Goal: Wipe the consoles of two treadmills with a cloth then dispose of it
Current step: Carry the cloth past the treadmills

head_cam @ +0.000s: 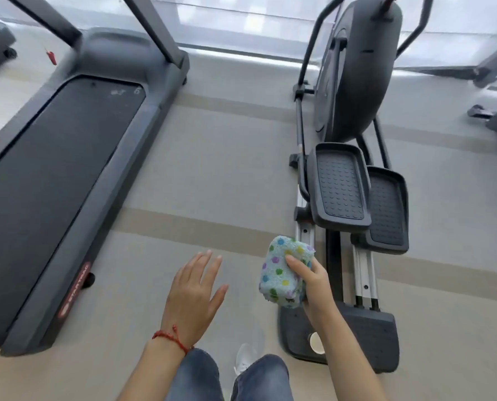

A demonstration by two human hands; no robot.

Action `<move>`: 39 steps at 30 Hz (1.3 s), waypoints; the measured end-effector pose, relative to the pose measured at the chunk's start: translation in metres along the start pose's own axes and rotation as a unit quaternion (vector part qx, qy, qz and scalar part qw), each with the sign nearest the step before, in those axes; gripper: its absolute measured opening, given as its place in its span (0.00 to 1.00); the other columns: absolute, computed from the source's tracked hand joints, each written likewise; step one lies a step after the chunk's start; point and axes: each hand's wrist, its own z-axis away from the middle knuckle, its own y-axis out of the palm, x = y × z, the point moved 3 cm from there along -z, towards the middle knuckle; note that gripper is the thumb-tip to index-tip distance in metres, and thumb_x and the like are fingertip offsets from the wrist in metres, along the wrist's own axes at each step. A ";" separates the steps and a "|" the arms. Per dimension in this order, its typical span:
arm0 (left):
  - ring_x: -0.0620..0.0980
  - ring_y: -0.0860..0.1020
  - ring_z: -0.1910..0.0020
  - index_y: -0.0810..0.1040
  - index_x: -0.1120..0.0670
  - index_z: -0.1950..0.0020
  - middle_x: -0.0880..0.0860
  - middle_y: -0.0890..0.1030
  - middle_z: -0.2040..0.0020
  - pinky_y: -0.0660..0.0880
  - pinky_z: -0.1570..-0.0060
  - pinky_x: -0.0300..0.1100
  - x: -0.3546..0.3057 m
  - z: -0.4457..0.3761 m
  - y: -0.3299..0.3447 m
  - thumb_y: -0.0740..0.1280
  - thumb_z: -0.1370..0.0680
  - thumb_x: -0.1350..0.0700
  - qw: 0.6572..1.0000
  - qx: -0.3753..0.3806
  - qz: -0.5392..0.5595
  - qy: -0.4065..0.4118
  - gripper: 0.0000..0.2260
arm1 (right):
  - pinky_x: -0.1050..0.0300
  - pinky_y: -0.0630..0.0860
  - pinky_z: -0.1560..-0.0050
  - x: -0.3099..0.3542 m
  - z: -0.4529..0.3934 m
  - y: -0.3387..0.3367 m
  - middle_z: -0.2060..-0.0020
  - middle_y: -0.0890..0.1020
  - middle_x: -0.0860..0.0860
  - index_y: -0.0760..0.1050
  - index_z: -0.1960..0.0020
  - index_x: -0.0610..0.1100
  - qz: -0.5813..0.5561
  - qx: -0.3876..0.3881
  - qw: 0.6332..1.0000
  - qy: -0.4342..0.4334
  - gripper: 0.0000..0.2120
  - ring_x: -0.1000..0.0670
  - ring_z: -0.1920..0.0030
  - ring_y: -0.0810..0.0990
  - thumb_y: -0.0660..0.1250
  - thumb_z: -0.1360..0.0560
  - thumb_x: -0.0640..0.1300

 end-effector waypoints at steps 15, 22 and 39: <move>0.57 0.73 0.39 0.72 0.59 0.35 0.59 0.76 0.38 0.73 0.43 0.52 0.157 0.245 -0.103 0.46 0.18 0.43 0.949 -0.104 -0.040 -0.295 0.26 | 0.54 0.80 0.64 -0.124 0.100 0.253 0.60 0.85 0.46 0.76 0.50 0.41 0.162 0.290 0.941 0.056 0.15 0.44 0.58 0.84 0.69 0.35 0.44; 0.57 0.73 0.40 0.76 0.61 0.37 0.60 0.77 0.39 0.74 0.44 0.52 0.234 0.399 -0.145 0.45 0.18 0.44 0.904 -0.137 -0.046 -0.402 0.28 | 0.53 0.81 0.62 -0.229 0.190 0.363 0.58 0.85 0.45 0.76 0.49 0.42 0.241 0.351 0.899 0.102 0.16 0.43 0.56 0.84 0.73 0.35 0.46; 0.61 0.77 0.43 0.77 0.63 0.39 0.62 0.78 0.41 0.74 0.45 0.53 0.356 0.590 -0.196 0.42 0.18 0.44 0.786 -0.165 -0.027 -0.595 0.31 | 0.52 0.81 0.61 -0.386 0.292 0.572 0.58 0.84 0.47 0.75 0.47 0.42 0.377 0.488 0.773 0.145 0.11 0.45 0.56 0.84 0.66 0.28 0.44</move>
